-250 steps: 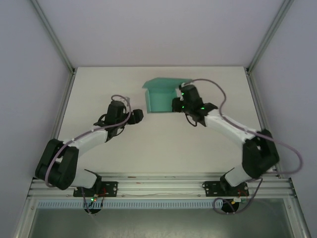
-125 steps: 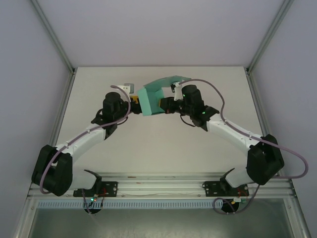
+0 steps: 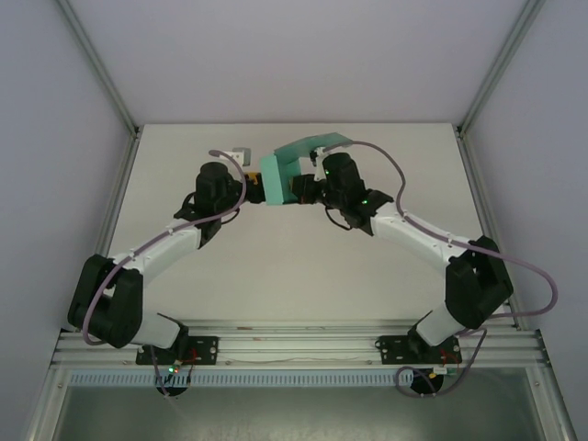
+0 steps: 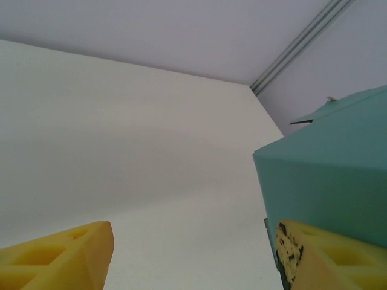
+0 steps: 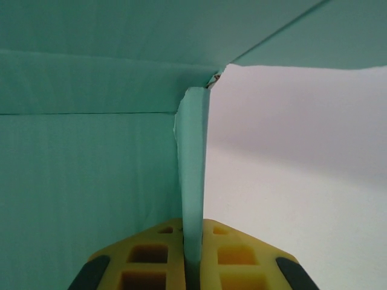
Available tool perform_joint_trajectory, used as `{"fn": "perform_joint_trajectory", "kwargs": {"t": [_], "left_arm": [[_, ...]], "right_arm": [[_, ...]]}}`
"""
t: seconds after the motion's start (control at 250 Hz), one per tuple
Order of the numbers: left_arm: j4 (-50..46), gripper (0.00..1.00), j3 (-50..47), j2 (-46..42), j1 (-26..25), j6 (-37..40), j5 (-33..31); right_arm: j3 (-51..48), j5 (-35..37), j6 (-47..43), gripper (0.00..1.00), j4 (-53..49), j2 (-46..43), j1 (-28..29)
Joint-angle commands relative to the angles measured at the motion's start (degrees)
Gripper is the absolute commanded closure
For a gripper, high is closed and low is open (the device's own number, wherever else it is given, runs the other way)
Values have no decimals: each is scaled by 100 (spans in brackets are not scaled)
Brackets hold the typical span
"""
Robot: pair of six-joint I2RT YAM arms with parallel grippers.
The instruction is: Assemble paper box
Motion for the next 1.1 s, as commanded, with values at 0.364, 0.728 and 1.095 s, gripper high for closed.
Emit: {"fn": "perform_joint_trajectory", "kwargs": {"t": [0.364,0.728,1.095], "left_arm": [[-2612,0,-622,-961,512,110,-3228],[-2764,0,-690,-1315,597,52,-2732],[-2627,0,-771,-1401,607,286,-2586]], "right_arm": [[-666,2054,125,100,-1799,-1512,-351],[-213,2371,268,100,-2631,727,-87],[214,2387,445,75,-2668,1946,155]]}}
